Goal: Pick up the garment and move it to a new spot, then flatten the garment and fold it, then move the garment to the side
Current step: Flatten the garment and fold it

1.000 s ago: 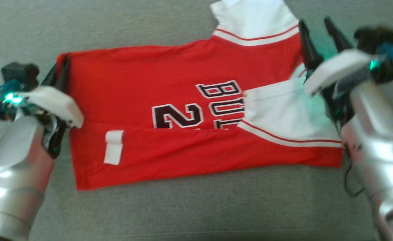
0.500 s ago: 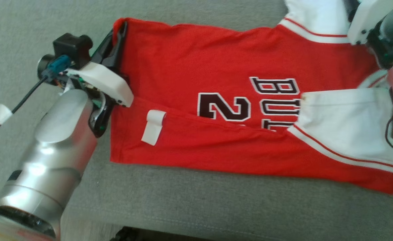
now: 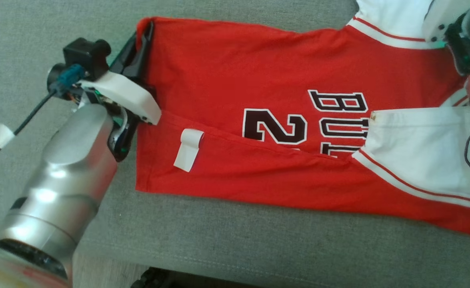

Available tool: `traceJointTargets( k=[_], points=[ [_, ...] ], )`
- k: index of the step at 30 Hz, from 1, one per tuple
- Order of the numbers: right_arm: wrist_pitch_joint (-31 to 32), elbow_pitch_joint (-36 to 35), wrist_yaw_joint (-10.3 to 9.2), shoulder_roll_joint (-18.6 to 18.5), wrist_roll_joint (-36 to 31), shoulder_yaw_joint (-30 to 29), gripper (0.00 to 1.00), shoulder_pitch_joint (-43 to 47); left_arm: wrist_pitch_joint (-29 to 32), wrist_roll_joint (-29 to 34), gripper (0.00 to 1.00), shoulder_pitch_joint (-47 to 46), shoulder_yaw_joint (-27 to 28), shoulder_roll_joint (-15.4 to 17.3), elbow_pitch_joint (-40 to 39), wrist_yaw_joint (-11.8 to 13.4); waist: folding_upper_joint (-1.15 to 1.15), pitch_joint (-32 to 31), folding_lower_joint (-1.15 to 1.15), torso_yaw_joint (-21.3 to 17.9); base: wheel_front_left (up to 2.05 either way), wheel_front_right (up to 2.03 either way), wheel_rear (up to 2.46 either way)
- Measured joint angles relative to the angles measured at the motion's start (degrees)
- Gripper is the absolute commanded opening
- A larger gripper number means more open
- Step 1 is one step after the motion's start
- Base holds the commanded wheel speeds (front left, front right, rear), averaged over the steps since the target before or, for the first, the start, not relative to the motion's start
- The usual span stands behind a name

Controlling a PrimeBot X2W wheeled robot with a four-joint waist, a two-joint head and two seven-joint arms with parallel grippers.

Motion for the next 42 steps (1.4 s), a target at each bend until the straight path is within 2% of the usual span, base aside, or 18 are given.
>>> traceJointTargets(
  k=[8,14,18,20,24,27,31,32,33,34,38,42],
  points=[
    [-13.54,0.94,0.00,0.13,-1.54,-1.36,0.00,-1.22,-0.73,1.71,0.00,-0.54,5.89,1.24,-1.41,0.74,0.00,-2.08,0.00,-2.27,0.00,0.00,0.00],
    [-16.13,-1.85,0.00,1.12,1.97,1.01,0.00,0.41,-0.97,5.99,0.00,2.54,10.95,2.27,-4.17,1.65,0.00,-4.88,0.00,-5.54,0.00,0.00,0.00],
    [-17.10,-8.42,0.00,1.94,6.26,5.71,0.00,6.95,-1.05,8.27,0.00,8.09,13.81,3.57,-4.21,1.86,0.00,-6.96,0.00,-8.21,0.00,0.00,0.00],
    [-17.11,-10.14,0.00,1.74,7.34,6.97,0.00,9.18,-1.05,8.84,0.00,9.46,14.54,3.90,-4.31,2.05,0.00,-7.46,-0.01,-8.90,0.00,0.00,0.00],
    [-17.20,-17.49,0.00,0.65,12.66,10.01,0.00,19.11,-1.05,11.83,0.00,14.56,18.25,4.95,-6.14,3.10,0.00,-9.47,-0.01,-11.52,0.00,0.00,0.00],
    [-17.24,-23.15,0.00,-0.54,15.62,11.29,0.00,26.27,-1.07,13.83,0.00,18.96,20.81,4.91,-7.33,3.57,0.00,-11.13,-0.01,-13.13,0.00,0.00,0.00],
    [-17.26,-26.28,0.00,-0.64,18.90,13.52,0.00,34.11,-1.05,14.75,0.00,25.57,23.20,4.09,-6.61,3.64,0.00,-13.08,-0.01,-14.85,0.00,0.00,0.00],
    [-17.26,-26.31,0.00,-0.51,19.75,13.78,0.13,35.61,-1.05,14.96,0.00,26.96,23.59,3.72,-6.03,3.65,0.00,-13.57,-0.01,-15.16,0.00,0.00,0.00],
    [-17.26,-26.24,0.00,-0.31,20.68,13.79,0.56,36.99,-1.05,15.50,0.29,28.23,24.04,3.23,-5.43,3.89,0.00,-14.07,-0.02,-15.41,0.00,0.00,0.00],
    [-17.26,-25.98,0.00,-0.11,21.53,13.63,1.00,38.06,-1.05,16.04,1.00,29.29,24.54,2.69,-5.09,4.12,0.00,-14.55,-0.01,-15.57,0.00,0.00,0.00],
    [-17.26,-25.37,0.00,0.98,22.43,11.44,1.00,40.23,-1.05,18.25,1.00,32.20,27.16,1.03,-5.97,5.95,0.00,-16.24,-0.01,-15.59,0.00,0.00,0.00],
    [-17.26,-27.65,0.00,3.41,17.73,3.21,1.00,41.50,-1.05,21.99,1.00,35.84,32.45,-0.38,-12.41,10.14,0.00,-18.08,0.00,-15.15,0.00,0.00,0.00]
  ],
)
